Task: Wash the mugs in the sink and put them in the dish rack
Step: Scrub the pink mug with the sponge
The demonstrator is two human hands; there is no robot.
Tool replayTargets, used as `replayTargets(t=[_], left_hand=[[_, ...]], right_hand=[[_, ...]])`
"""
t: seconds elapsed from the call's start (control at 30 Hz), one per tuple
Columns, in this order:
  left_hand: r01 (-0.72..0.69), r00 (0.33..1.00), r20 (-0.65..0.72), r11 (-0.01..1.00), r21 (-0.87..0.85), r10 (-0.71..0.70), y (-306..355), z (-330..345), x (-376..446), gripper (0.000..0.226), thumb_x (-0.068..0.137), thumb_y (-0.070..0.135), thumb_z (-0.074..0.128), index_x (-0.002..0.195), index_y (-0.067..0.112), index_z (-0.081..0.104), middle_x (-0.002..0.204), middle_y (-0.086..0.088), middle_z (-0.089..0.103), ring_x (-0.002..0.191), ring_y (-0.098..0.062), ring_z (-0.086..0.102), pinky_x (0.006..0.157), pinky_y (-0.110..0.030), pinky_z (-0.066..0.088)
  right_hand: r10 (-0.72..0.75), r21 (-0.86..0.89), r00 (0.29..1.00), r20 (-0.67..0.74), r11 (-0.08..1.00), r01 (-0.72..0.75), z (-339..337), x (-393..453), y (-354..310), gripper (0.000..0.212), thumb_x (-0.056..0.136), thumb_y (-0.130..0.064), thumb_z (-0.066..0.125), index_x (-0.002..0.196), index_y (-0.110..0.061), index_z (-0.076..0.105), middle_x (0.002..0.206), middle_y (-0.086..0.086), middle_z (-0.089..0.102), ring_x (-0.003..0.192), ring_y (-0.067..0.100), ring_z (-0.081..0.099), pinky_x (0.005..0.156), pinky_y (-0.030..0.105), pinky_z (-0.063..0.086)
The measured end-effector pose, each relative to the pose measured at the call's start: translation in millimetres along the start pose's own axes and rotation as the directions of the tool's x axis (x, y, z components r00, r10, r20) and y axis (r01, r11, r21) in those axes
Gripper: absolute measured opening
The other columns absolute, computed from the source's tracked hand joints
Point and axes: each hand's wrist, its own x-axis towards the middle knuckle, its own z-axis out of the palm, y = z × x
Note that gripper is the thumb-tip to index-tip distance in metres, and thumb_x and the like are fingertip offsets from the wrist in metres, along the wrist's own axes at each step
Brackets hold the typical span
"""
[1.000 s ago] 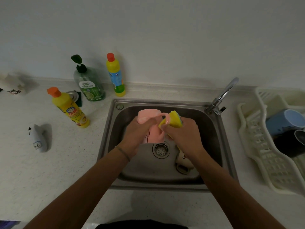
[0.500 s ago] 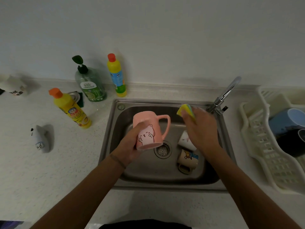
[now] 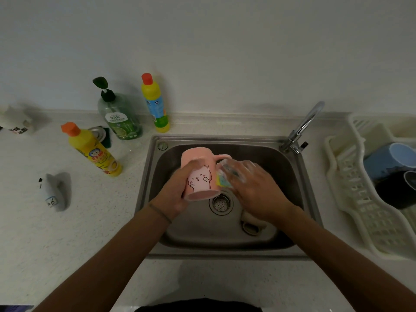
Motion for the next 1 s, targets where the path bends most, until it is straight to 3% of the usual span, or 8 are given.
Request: replayTargets(t=[0.27,0.4,0.57,0.7,0.77,0.83,0.9,1.0], left_hand=[[0.021,0.999,0.036,0.998,0.061,-0.023,3,1,-7,0.042,0.091,0.028,0.065,0.131,0.015,0.062,0.107,-0.016,0.075,0.092,-0.029,0.073,0.083,-0.047,0.061],[0.06,0.997,0.03,0.991,0.119,-0.064,3,1,-7,0.031,0.097,0.024,0.062,0.127,0.015,0.064,0.098,-0.012,0.078,0.081,-0.024,0.075,0.068,-0.037,0.064],[0.03,0.999,-0.017,0.994,0.104,-0.029,1,0,-1,0.031,0.097,0.025,0.063,0.127,0.016,0.063,0.1,-0.013,0.076,0.088,-0.027,0.072,0.076,-0.042,0.062],[-0.064,0.996,-0.05,0.994,0.09,0.069,-9,-2,0,0.037,0.093,0.028,0.064,0.128,0.018,0.061,0.106,-0.015,0.073,0.092,-0.027,0.071,0.076,-0.04,0.061],[-0.131,0.987,-0.083,0.986,0.101,0.14,-11,-8,0,0.049,0.089,0.032,0.065,0.135,0.017,0.057,0.111,-0.018,0.07,0.094,-0.028,0.069,0.076,-0.04,0.061],[-0.201,0.968,-0.129,0.974,0.107,0.214,-12,-19,0,0.05,0.093,0.032,0.067,0.139,0.017,0.055,0.117,-0.019,0.069,0.101,-0.031,0.069,0.085,-0.047,0.058],[-0.277,0.946,-0.143,0.954,0.117,0.292,-12,-32,-4,0.055,0.09,0.034,0.07,0.14,0.019,0.055,0.122,-0.019,0.069,0.108,-0.034,0.069,0.089,-0.05,0.059],[-0.386,0.9,-0.157,0.911,0.143,0.406,-6,-57,-14,0.054,0.094,0.029,0.062,0.145,0.011,0.051,0.126,-0.015,0.068,0.113,-0.032,0.067,0.08,-0.034,0.063]], right_hand=[[-0.037,-0.009,0.998,0.046,0.999,0.038,8,-6,0,0.063,0.089,-0.024,0.069,0.146,-0.015,0.045,0.147,0.004,0.046,0.117,0.022,0.051,0.099,0.039,0.047],[0.094,-0.039,0.996,-0.012,0.995,-0.094,9,0,4,0.064,0.086,-0.017,0.071,0.145,-0.012,0.047,0.14,0.009,0.053,0.114,0.028,0.054,0.091,0.042,0.053],[0.151,0.043,0.988,-0.026,0.988,-0.15,13,-10,-20,0.074,0.076,-0.021,0.083,0.142,-0.016,0.051,0.122,0.011,0.061,0.101,0.022,0.062,0.078,0.035,0.058],[0.308,0.322,0.948,-0.076,0.908,-0.269,13,5,-29,0.044,0.099,-0.018,0.06,0.141,-0.015,0.05,0.131,0.009,0.06,0.112,0.023,0.058,0.091,0.035,0.05],[0.442,0.53,0.896,0.04,0.751,-0.394,10,16,-38,0.03,0.106,-0.026,0.045,0.134,-0.021,0.056,0.13,0.0,0.061,0.11,0.008,0.058,0.093,0.024,0.046],[0.593,0.703,0.789,0.163,0.491,-0.514,7,25,-46,0.016,0.107,-0.031,0.045,0.109,-0.028,0.06,0.106,-0.006,0.063,0.086,0.0,0.061,0.074,0.017,0.049],[0.69,0.787,0.669,0.278,0.236,-0.57,5,34,-54,0.021,0.106,-0.033,0.046,0.088,-0.028,0.054,0.085,-0.006,0.058,0.075,0.004,0.058,0.066,0.021,0.048],[0.684,0.8,0.517,0.514,-0.164,-0.577,9,54,-69,0.019,0.106,-0.032,0.048,0.09,-0.025,0.057,0.082,-0.007,0.053,0.077,0.006,0.053,0.073,0.029,0.046]])
